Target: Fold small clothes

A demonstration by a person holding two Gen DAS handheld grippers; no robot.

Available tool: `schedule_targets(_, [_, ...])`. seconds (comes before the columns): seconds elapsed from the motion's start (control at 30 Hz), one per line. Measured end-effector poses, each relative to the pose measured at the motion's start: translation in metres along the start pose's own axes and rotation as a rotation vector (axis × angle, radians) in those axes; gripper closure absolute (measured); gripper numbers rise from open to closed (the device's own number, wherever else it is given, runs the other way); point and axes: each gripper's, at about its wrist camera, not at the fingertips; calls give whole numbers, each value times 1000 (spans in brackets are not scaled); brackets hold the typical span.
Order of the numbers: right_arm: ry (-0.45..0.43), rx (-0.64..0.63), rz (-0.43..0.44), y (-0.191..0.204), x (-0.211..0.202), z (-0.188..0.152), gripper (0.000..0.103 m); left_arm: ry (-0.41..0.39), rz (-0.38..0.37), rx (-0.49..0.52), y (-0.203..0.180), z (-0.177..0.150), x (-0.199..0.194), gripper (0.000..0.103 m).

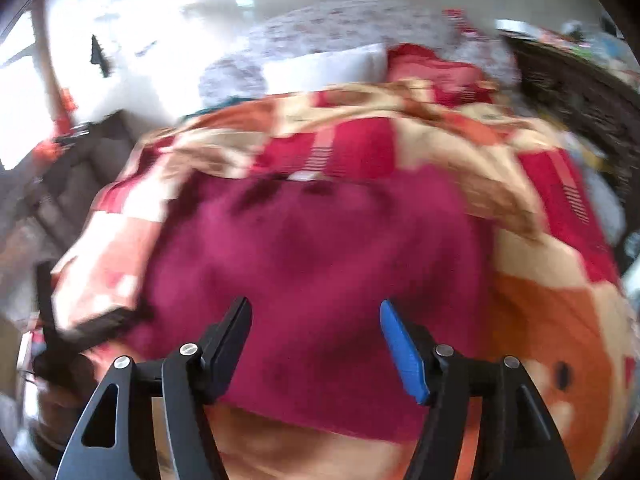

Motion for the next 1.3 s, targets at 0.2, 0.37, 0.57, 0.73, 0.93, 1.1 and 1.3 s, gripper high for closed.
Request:
schedule_targets(0.2, [58, -71, 93, 86, 70, 30, 24, -29, -48, -26, 5, -4, 3, 10])
schedule_targets(0.37, [136, -175, 41, 143, 131, 46, 24, -39, -101, 0, 7, -4, 6, 1])
schedule_targets(0.57, [240, -275, -99, 173, 188, 55, 18, -53, -157, -14, 15, -3, 6, 0])
schedule_targets(0.73, [225, -367, -172, 185, 203, 44, 12, -64, -180, -46, 21, -3, 5, 0])
schedule_targets(0.93, [169, -325, -65, 158, 165, 54, 83, -61, -141, -14, 13, -3, 6, 0])
schedule_targets(1.1, [133, -234, 81, 134, 122, 65, 84, -49, -81, 25, 1, 0, 10, 0])
schedule_targets(1.3, [102, -190, 139, 115, 99, 69, 85, -38, -124, 23, -1, 7, 10, 3])
Point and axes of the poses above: each gripper's, at about its wrist camera, not at the fingertips, and x roughly the way its jaws point, y to its left, z to its top, and after that the axes turned 8 degrees about x, right-handed
